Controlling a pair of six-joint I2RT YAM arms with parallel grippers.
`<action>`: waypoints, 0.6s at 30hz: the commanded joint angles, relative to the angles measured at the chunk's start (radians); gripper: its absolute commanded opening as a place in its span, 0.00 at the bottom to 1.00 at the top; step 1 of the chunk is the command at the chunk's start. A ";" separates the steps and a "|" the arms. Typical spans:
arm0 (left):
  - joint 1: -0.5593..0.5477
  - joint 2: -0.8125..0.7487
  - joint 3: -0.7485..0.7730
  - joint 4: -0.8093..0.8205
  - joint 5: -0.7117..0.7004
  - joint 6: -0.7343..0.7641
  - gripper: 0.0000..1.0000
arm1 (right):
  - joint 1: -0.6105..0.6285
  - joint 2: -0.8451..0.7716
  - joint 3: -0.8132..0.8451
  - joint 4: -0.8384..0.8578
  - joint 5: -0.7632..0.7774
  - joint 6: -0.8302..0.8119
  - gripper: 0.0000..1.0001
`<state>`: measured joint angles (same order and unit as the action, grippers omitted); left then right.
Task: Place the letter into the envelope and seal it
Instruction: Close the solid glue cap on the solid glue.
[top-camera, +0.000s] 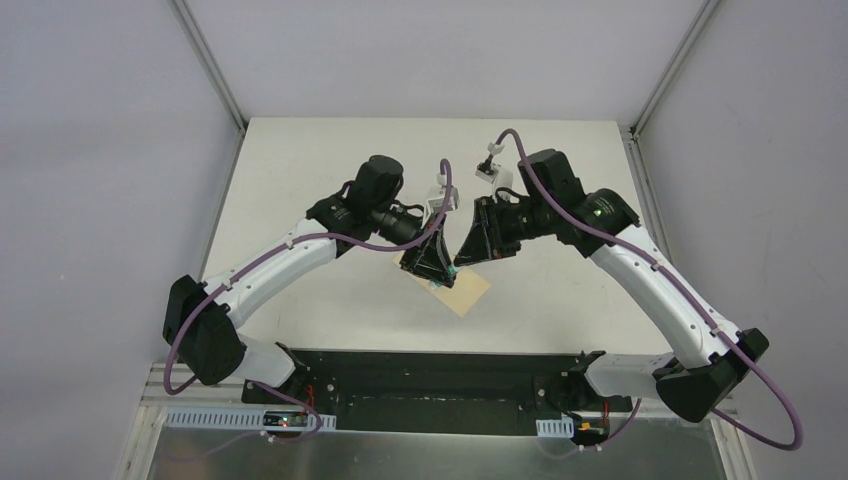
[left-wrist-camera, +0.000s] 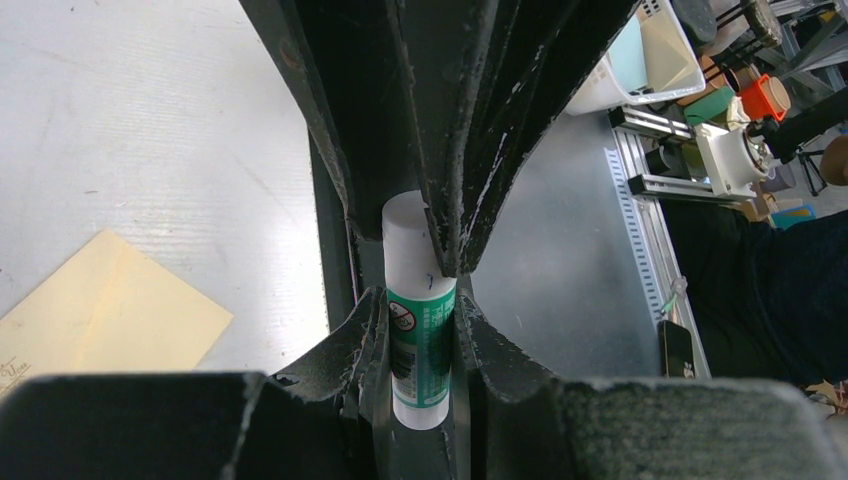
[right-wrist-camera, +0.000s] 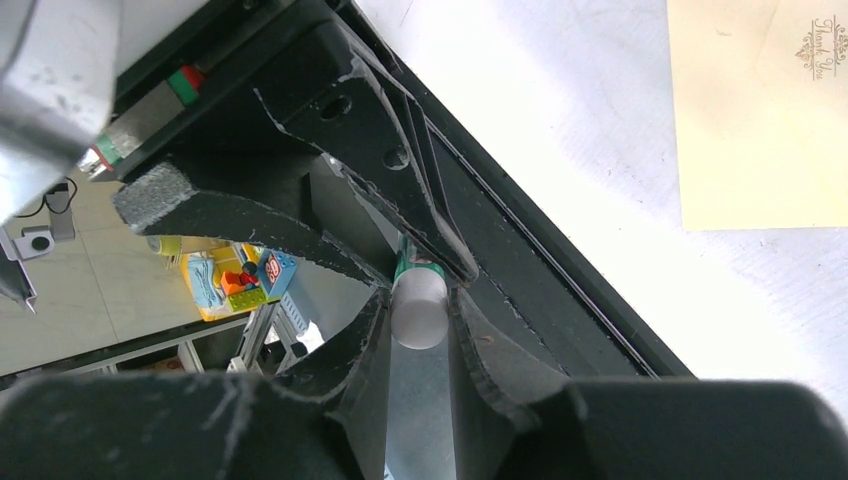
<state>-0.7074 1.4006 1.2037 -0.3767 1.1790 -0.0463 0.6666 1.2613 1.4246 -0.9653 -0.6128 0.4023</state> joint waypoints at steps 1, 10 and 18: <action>-0.013 -0.043 0.007 0.197 -0.044 -0.026 0.00 | 0.034 0.005 -0.031 0.040 -0.002 0.027 0.17; -0.009 -0.064 -0.082 0.171 -0.251 -0.050 0.00 | 0.018 -0.045 -0.001 0.043 0.113 0.063 0.48; 0.025 -0.078 -0.203 0.172 -0.459 -0.185 0.00 | -0.048 -0.156 0.001 0.019 0.366 0.089 0.77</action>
<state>-0.7048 1.3556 1.0500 -0.2401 0.8768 -0.1436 0.6418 1.1908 1.4044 -0.9478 -0.4122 0.4698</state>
